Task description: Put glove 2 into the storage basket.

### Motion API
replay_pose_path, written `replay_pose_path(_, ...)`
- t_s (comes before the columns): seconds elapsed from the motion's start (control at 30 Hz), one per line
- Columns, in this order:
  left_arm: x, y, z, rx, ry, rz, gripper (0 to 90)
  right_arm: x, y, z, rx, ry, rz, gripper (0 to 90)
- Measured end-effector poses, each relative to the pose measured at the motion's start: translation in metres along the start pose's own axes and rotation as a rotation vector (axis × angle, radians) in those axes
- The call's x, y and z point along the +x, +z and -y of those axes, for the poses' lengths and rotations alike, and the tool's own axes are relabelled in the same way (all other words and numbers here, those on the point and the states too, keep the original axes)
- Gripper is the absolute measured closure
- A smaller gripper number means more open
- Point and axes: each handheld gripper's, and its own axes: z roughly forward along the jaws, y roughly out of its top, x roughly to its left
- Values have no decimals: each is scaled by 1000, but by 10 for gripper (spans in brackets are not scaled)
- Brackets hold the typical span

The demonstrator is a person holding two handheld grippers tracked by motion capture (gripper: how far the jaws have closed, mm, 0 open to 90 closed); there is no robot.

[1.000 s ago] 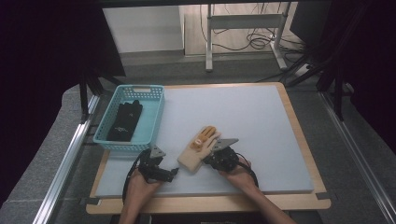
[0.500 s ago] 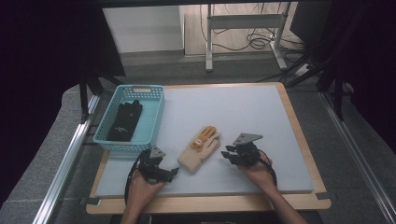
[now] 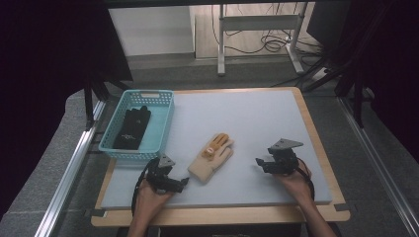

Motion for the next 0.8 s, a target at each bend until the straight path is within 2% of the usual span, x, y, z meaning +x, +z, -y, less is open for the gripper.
replay_pose_path(0.13, 0, 0, 0, 0, -5, 0, 0, -8, -1, 6, 18, 8, 37, 267)
replay_pose_path(0.23, 0, 0, 0, -2, -7, 1, 0, -10, 0, 10, 43, -15, 58, 238)
replay_pose_path(0.3, 0, 0, 0, -2, -7, 1, 0, -11, 1, 13, 49, -12, 52, 219)
replay_pose_path(0.4, 0, 0, 0, -4, -9, 3, 0, -17, 1, 16, 40, 39, 8, 182)
replay_pose_path(0.43, 1, 0, 0, -5, -8, 4, 0, -17, 1, 16, 41, 40, 3, 171)
replay_pose_path(0.5, 0, 0, 0, -4, -9, 2, 0, -15, 2, 16, 47, 22, 14, 157)
replay_pose_path(0.57, 0, 0, 0, -4, -9, 2, 0, -15, 3, 16, 50, 26, 29, 132)
replay_pose_path(0.8, 0, 0, 0, 0, -6, 3, 0, -15, 3, 17, 48, 26, 32, 131)
